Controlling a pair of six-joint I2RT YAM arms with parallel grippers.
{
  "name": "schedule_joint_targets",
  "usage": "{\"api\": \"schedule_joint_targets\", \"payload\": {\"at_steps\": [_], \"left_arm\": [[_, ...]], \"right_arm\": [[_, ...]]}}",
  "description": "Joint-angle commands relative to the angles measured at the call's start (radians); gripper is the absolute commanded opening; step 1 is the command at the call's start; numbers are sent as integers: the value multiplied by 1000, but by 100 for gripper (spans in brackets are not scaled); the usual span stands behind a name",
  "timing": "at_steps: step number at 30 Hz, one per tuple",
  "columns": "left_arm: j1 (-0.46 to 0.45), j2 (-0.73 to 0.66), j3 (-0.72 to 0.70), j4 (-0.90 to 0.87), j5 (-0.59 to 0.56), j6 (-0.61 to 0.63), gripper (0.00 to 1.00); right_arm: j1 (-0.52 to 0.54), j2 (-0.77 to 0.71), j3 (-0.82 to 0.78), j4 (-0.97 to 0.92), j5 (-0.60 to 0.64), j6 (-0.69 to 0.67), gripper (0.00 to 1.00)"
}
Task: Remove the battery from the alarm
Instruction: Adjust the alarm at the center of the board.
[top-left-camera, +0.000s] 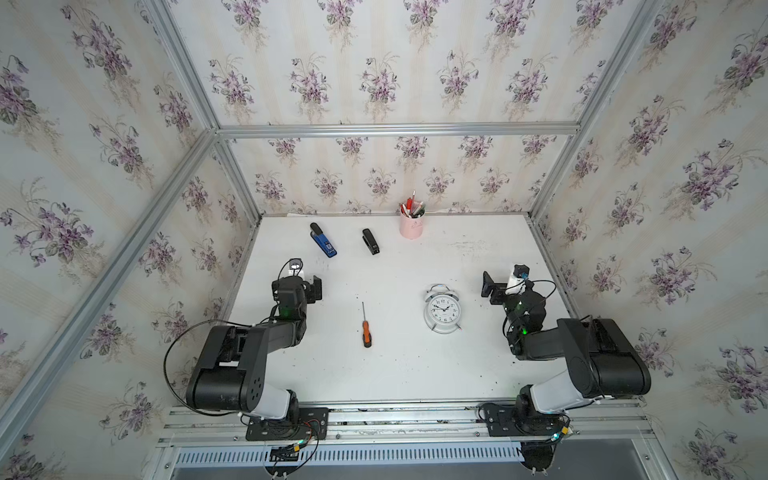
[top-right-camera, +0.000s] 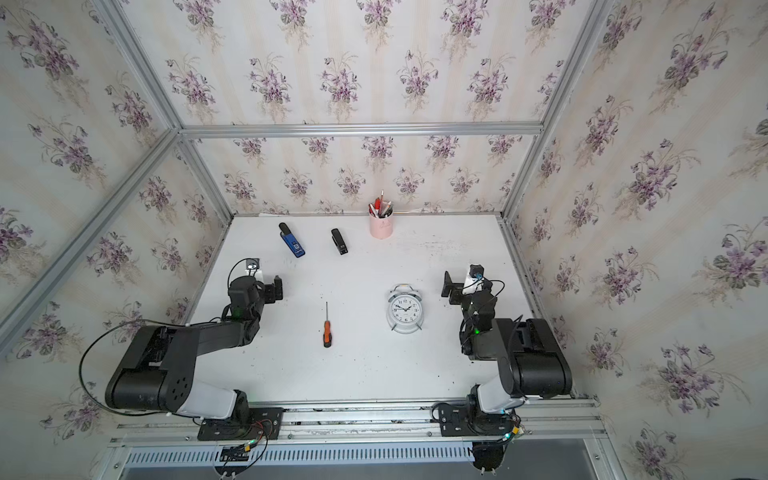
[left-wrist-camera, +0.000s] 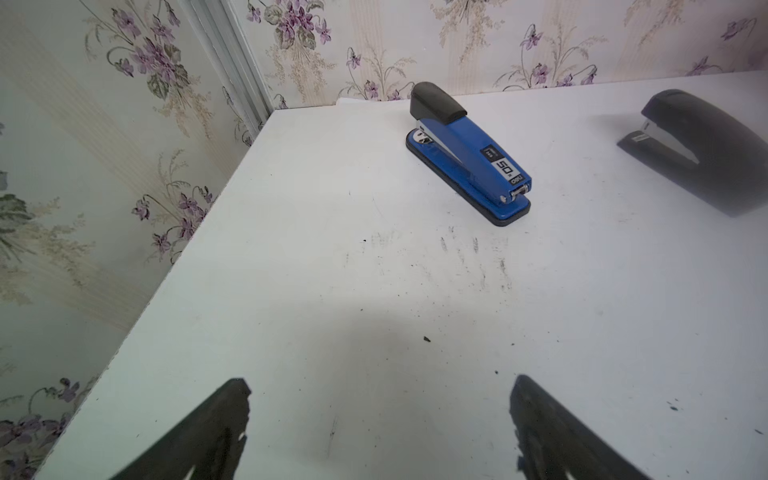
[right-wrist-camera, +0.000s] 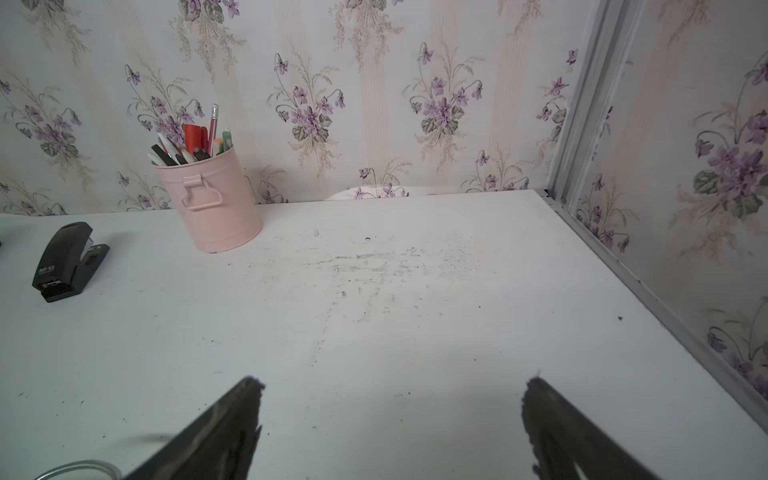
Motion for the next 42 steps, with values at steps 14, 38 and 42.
{"api": "schedule_joint_targets", "payload": {"at_steps": [14, 38, 42], "left_arm": [[-1, -16, 15, -5, 24, 25, 100], [-793, -158, 464, -928, 547, -941, 100], [-856, -78, 417, -767, 519, -1038, 100]], "right_arm": [[0, -54, 14, -53, 74, 21, 100], [9, -146, 606, -1540, -607, 379, 86], [53, -94, 567, -1502, -614, 389, 80]]}}
